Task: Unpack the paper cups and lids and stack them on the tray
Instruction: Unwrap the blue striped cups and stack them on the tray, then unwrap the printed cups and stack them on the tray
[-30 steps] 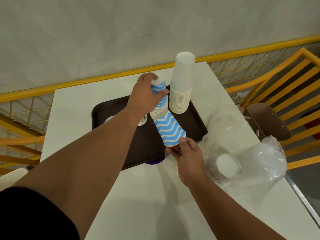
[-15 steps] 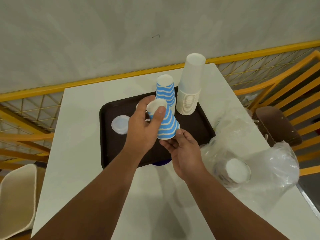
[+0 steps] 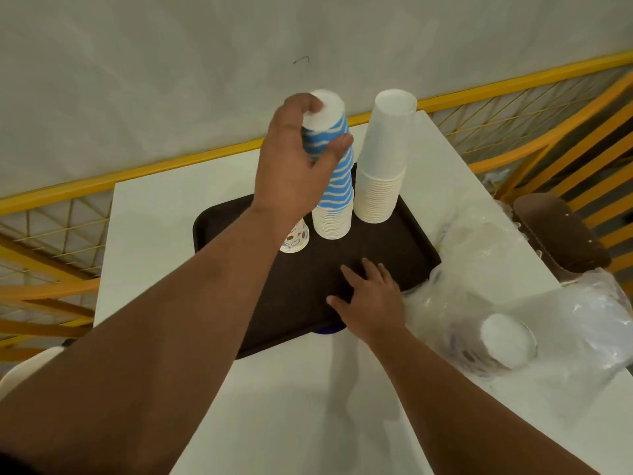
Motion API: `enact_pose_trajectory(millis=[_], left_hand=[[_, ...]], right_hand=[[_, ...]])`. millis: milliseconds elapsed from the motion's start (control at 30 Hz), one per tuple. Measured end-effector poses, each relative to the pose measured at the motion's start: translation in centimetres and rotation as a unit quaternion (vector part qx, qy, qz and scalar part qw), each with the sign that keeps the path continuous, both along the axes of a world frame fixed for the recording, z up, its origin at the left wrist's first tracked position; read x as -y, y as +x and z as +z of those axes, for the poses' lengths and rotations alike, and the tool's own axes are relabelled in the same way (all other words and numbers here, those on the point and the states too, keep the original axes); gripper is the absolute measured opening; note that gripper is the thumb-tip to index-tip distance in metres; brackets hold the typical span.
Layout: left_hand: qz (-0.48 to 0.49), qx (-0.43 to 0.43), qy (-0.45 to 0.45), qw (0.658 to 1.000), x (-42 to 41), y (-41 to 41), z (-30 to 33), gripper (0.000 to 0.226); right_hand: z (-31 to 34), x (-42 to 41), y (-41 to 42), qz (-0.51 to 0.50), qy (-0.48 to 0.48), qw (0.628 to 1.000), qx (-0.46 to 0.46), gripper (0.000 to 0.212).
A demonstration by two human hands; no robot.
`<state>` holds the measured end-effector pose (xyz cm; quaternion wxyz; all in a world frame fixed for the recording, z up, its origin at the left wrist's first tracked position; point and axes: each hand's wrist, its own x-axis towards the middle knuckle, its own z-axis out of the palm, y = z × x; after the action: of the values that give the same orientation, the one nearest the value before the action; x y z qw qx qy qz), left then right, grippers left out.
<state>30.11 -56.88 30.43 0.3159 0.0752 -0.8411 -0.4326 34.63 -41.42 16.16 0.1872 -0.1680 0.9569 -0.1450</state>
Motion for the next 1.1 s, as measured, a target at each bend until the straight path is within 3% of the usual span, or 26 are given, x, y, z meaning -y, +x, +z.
enact_pose_trajectory(millis=[233, 433, 633, 733, 833, 967, 1100], left_hand=[[-0.013, 0.142, -0.113, 0.983, 0.1, -2.2, -3.7, 0.043], [0.009, 0.148, -0.143, 0.979, -0.1, -1.7, -3.9, 0.041], [0.011, 0.207, -0.183, 0.961, 0.5, 0.4, -1.8, 0.058], [0.030, 0.178, -0.167, 0.969, 0.2, 2.8, -0.7, 0.058], [0.057, 0.152, -0.140, 0.977, -1.1, 5.4, -0.3, 0.060], [0.071, 0.100, -0.091, 0.988, -3.6, 8.6, 0.5, 0.058], [0.102, 0.113, -0.104, 0.983, -5.8, 11.1, 1.4, 0.060]], right_hand=[[0.0, 0.4, -0.1, -0.009, 0.019, 1.000, 0.003, 0.069], [0.4, 0.6, -0.5, -0.006, 0.032, 0.999, 0.002, 0.068], [0.3, 0.1, 0.2, 0.039, 0.063, 0.997, 0.023, 0.065], [1.9, 0.1, 0.8, 0.035, 0.001, 0.999, 0.004, 0.062], [4.6, 0.5, 1.6, 0.032, -0.133, 0.989, -0.047, 0.057], [8.8, -0.7, 2.7, 0.010, -0.334, 0.940, -0.065, 0.045], [11.8, -3.6, 3.8, 0.025, -0.420, 0.904, -0.073, 0.043]])
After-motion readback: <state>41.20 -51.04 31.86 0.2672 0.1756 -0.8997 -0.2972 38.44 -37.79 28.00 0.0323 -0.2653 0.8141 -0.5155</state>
